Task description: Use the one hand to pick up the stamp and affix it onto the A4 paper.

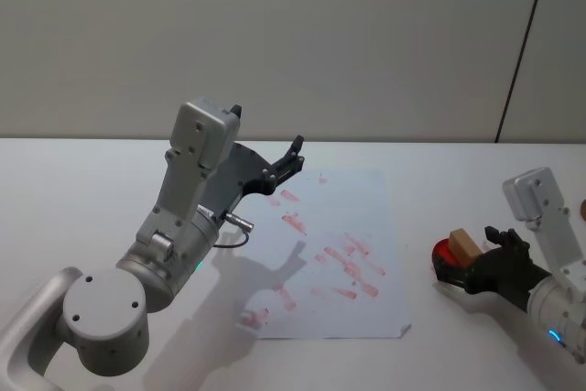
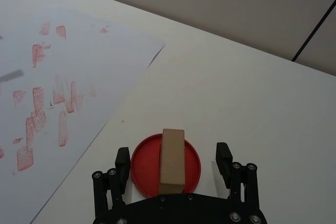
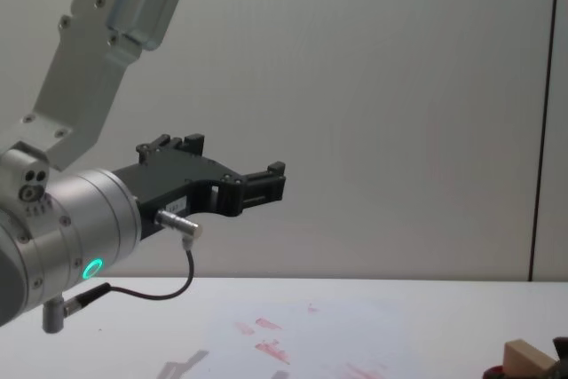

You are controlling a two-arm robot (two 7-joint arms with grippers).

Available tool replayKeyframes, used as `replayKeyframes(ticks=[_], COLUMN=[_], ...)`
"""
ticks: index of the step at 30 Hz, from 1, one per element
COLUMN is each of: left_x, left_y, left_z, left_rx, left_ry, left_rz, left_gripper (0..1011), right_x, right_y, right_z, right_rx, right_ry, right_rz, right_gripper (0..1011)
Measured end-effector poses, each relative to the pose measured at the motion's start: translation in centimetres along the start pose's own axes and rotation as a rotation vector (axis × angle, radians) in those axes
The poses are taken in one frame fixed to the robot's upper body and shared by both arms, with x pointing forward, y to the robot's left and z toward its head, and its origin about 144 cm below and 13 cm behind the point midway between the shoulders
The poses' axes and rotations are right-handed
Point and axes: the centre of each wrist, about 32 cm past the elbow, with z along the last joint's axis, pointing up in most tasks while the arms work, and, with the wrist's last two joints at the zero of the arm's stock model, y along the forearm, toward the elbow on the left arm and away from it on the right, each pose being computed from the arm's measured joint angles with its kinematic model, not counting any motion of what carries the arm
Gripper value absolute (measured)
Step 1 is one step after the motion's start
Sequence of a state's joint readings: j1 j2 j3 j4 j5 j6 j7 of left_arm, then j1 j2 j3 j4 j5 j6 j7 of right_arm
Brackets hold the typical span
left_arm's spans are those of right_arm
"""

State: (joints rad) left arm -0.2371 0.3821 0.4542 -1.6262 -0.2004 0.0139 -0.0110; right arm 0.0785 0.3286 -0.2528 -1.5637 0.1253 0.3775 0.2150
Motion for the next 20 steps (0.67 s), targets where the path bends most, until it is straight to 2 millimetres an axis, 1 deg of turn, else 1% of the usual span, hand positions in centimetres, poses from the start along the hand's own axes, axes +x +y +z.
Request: replayKeyframes(ticks=[20], left_x=[0.0], left_y=[0.0], left_z=[0.0], left_rx=[0.0], left_ry=[0.0], left_rz=[0.0], left_gripper=[1003], right_x=[-0.65], right_y=[-0.88], right_z=[0.11], right_rx=[0.087], right_ry=[0.041], right_rz=[0.005], right_gripper=[1001])
